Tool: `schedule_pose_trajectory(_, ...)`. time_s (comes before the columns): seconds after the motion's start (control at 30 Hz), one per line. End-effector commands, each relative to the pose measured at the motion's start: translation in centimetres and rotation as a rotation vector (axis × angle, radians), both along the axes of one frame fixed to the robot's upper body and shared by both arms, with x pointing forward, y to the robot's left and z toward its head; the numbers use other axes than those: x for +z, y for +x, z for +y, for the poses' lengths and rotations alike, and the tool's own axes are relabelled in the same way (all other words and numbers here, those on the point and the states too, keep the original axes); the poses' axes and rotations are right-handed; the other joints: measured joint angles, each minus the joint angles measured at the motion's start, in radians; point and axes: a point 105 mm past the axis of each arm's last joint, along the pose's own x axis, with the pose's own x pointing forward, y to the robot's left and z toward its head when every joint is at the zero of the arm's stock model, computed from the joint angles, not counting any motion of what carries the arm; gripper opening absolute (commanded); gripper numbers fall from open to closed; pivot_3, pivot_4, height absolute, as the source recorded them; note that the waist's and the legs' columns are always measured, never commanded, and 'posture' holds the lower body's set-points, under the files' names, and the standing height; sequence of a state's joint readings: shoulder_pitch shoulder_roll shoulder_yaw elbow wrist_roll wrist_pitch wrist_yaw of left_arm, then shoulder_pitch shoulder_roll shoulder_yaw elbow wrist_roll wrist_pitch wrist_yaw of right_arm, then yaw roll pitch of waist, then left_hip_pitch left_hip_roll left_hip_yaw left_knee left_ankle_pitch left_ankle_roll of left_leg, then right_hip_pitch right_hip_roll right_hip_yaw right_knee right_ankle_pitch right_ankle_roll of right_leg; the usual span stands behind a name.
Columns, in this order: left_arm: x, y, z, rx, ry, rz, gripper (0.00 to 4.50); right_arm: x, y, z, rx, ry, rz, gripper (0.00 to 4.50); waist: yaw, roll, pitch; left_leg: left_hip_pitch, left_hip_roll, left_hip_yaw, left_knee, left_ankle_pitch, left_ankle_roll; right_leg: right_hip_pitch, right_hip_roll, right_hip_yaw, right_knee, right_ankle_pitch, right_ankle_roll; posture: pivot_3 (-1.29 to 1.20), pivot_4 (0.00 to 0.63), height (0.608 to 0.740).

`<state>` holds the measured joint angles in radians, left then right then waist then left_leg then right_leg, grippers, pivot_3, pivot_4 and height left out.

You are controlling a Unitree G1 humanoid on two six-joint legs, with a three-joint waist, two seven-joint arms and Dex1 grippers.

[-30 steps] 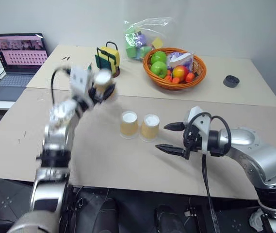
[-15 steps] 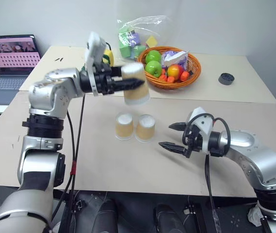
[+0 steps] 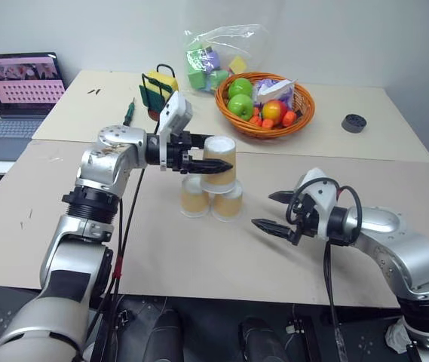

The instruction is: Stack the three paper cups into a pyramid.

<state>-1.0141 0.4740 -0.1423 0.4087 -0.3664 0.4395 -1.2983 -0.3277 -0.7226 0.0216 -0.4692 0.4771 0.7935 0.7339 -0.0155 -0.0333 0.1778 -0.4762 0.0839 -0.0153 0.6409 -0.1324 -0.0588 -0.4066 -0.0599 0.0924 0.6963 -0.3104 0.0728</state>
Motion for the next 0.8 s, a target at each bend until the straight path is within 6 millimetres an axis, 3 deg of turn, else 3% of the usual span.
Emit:
schedule_pose_trajectory(0.03,0.0,-0.3,-0.2,-0.016,0.015,-0.05,3.51,1.9,-0.2,0.0,0.008,0.028,-0.08,4.5,0.0,0.0,0.0,0.0,0.0,0.0,0.0,0.0,0.0,0.0,0.0,0.0,0.0,0.0,0.0,0.0,0.15,0.675)
schedule_pose_trajectory(0.17,-0.4,-0.2,-0.2,-0.003,0.026,-0.061,4.44,2.2,-0.1,-0.2,-0.001,0.033,-0.088,4.5,0.001,0.0,0.0,0.0,0.0,0.0,0.0,0.0,0.0,0.0,0.0,0.0,0.0,0.0,0.0,0.0,0.15,0.675)
schedule_pose_trajectory(0.3,0.0,-0.3,-0.2,0.001,0.004,-0.057,4.44,2.1,-0.1,-0.2,0.003,0.035,-0.084,4.5,0.002,0.0,0.0,0.0,0.0,0.0,0.0,0.0,0.0,0.0,0.0,0.0,0.0,0.0,0.0,0.0,0.15,0.675)
schedule_pose_trajectory(0.8,5.4,-2.6,-0.3,-0.056,-0.132,-0.082,4.44,1.7,0.4,0.3,0.042,0.038,-0.073,4.5,0.001,0.0,0.0,0.0,0.0,-0.001,0.001,0.0,0.0,0.001,0.0,-0.001,0.001,0.0,0.0,0.0,0.15,0.675)
